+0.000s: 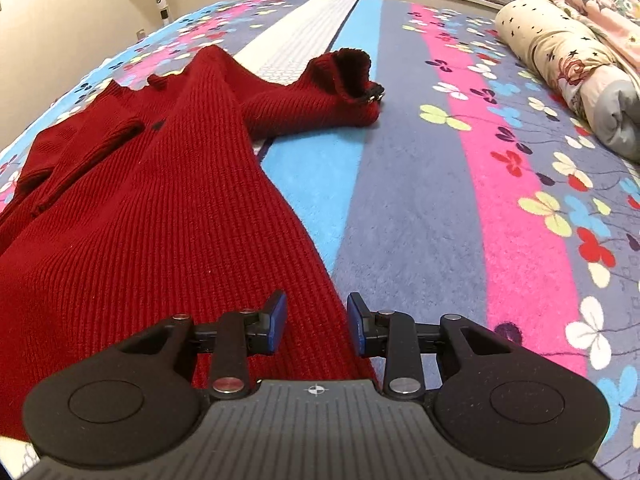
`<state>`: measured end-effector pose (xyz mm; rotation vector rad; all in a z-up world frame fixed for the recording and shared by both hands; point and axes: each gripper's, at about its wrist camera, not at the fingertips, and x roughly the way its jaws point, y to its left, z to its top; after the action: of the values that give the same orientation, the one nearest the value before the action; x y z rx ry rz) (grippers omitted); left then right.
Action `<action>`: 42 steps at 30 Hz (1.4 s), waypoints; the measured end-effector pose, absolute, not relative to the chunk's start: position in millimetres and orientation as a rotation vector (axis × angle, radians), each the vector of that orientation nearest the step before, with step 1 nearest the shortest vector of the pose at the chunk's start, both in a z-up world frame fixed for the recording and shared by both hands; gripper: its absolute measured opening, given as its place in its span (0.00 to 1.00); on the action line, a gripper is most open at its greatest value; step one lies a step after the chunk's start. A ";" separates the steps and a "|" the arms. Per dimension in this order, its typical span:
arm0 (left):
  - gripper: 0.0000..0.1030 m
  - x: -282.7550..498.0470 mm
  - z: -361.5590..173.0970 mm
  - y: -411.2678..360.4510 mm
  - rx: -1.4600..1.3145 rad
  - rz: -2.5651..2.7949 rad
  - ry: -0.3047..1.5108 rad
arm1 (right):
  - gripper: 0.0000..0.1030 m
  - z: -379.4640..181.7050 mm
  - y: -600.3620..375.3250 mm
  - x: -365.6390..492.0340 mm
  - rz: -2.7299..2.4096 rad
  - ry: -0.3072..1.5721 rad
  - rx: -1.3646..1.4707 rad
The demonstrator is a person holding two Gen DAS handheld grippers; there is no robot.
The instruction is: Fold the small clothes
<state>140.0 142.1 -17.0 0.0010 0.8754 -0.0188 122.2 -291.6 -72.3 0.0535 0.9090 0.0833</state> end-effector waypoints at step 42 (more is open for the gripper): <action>0.81 166.6 23.6 101.1 0.044 0.182 0.521 | 0.29 -48.4 -298.7 117.8 0.085 0.708 0.153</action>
<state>166.6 101.1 23.6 0.0444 0.5212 0.1820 117.8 -298.7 -48.4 0.1527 0.7080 0.0849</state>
